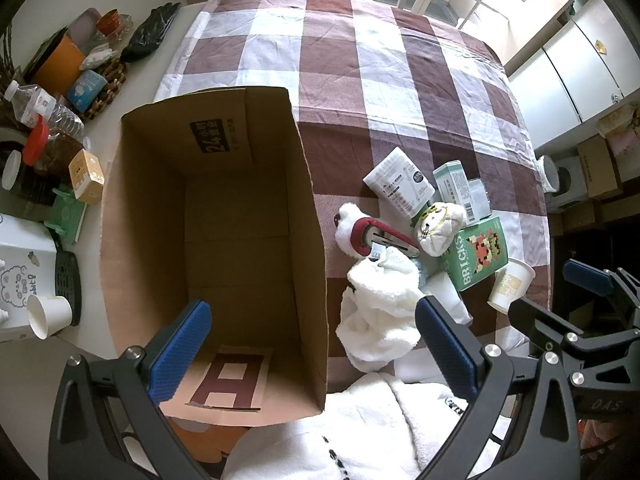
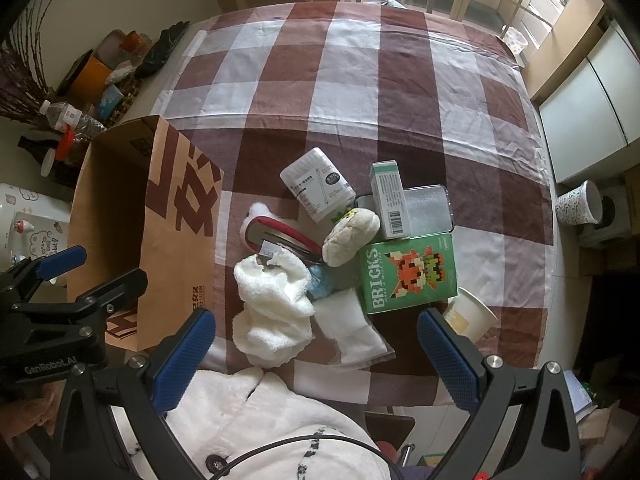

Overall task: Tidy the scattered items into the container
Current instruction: 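Move both tools toward the white towel and the white paper cup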

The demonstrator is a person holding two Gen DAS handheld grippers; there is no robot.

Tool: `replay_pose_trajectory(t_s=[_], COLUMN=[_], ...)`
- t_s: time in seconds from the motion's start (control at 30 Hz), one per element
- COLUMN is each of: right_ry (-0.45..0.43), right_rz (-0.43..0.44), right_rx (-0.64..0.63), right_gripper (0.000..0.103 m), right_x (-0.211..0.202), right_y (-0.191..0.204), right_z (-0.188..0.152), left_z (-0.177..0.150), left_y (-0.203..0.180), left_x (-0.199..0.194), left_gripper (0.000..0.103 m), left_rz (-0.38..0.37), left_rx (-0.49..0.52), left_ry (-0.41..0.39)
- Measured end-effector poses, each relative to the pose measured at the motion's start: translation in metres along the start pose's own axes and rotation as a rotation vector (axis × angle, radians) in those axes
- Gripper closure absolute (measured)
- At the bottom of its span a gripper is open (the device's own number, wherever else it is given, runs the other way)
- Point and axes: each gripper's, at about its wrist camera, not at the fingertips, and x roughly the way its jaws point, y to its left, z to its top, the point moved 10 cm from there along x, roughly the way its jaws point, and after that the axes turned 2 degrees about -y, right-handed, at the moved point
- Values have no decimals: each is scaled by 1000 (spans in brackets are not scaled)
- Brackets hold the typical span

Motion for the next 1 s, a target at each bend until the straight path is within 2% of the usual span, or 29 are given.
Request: replay_pose_trajectory(t_s=[0.57, 0.8, 0.9, 1.0], right_ry=[-4, -16, -23, -34], right_rz=[-1, -12, -36, -59], right_rx=[6, 44, -7, 24], right_gripper=[0, 0, 0, 0], right_x=[-4, -7, -9, -9], right_y=[-9, -41, -65, -93], right_z=[0, 3, 5, 6], left_z=[-3, -5, -7, -11], left_y=[-13, -32, -47, -65], left_x=[-2, -2, -3, -4], left_gripper=[0, 0, 0, 0], left_rz=[-3, -19, -31, -49], left_rx=[3, 16, 32, 49], left_ry=[-9, -15, -25, -33])
